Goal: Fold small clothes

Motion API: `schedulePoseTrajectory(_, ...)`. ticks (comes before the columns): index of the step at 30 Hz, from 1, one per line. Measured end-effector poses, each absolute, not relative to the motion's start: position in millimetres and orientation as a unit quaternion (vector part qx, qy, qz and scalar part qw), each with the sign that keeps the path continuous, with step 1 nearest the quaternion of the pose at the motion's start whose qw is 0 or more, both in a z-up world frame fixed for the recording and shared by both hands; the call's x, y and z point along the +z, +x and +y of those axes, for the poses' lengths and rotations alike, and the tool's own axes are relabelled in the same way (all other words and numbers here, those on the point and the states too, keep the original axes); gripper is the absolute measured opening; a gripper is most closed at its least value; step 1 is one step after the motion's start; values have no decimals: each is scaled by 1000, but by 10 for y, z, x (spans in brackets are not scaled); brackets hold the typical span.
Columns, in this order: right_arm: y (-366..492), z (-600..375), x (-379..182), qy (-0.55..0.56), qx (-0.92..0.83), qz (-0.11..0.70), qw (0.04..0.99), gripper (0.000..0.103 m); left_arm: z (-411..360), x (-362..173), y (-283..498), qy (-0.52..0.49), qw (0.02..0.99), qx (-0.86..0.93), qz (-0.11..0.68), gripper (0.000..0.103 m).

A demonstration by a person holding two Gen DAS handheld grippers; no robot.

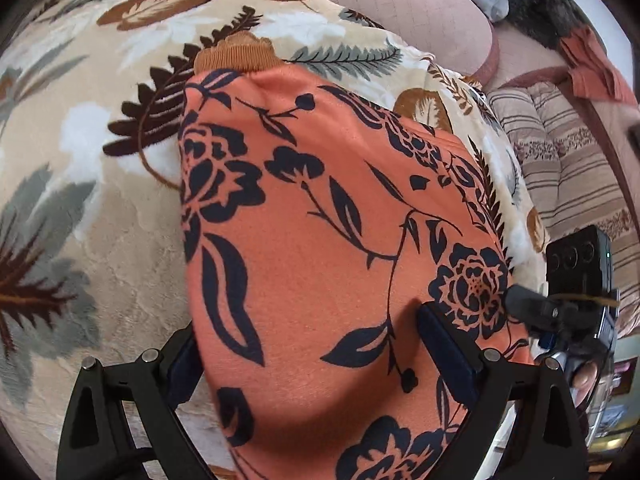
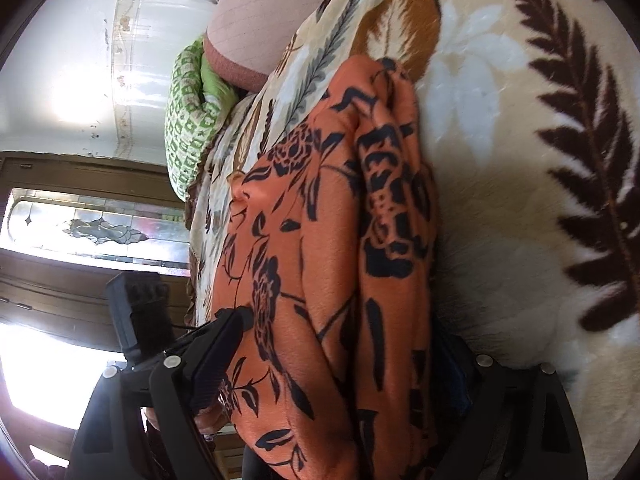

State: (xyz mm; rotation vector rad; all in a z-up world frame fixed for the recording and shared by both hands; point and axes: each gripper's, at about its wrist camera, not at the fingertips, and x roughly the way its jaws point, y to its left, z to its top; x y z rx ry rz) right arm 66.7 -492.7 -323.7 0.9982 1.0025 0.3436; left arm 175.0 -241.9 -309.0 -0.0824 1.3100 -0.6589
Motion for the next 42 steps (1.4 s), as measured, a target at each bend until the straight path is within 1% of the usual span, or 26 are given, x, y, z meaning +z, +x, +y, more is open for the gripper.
schedulePoseTrajectory(5,696,-4834,-3237,450,162,460,748,89,-2451,-3073,1704,-34,747,-308,588,97)
schedulePoseTrajectory(7,701,-4780,-3218,440,159,462,754,86,-2424,-3073,1709,-41,747,-312,586,96)
schedulePoseTrajectory(8,703,-4758,-3211,439,157,461,755,83,-2399,-3071,1713,-45,748,-312,584,95)
schedulePoseTrajectory(10,699,-4726,-3207,439,151,462,756,74,-2375,-3060,1727,-50,751,-308,582,87)
schedulePoseTrajectory(11,702,-4704,-3198,433,146,464,759,66,-2364,-3046,1726,-52,752,-308,581,84)
schedulePoseTrajectory(12,694,-4685,-3192,428,139,466,762,58,-2334,-3034,1723,-52,753,-308,580,80)
schedulePoseTrajectory(13,680,-4669,-3183,424,129,467,765,55,-2325,-3011,1726,-53,754,-307,579,75)
schedulePoseTrajectory(14,672,-4667,-3174,424,125,466,766,50,-2316,-2987,1726,-53,755,-306,578,72)
schedulePoseTrajectory(15,657,-4665,-3156,424,121,463,769,46,-2295,-2965,1725,-54,756,-306,576,66)
schedulePoseTrajectory(16,644,-4670,-3140,423,118,461,771,45,-2287,-2942,1721,-52,758,-306,574,61)
schedulePoseTrajectory(17,633,-4657,-3106,418,113,459,775,43,-2278,-2917,1718,-50,760,-305,572,59)
schedulePoseTrajectory(19,618,-4609,-3031,408,105,456,784,42,-2258,-2848,1696,-44,767,-303,564,51)
schedulePoseTrajectory(21,618,-4557,-2955,402,106,451,790,41,-2213,-2775,1672,-44,772,-302,558,47)
schedulePoseTrajectory(33,602,-3974,-2325,356,139,416,825,40,-1603,-2003,1481,-25,836,-262,482,46)
schedulePoseTrajectory(42,692,-3348,-1978,320,168,397,843,40,-1037,-1683,1434,-26,861,-233,451,46)
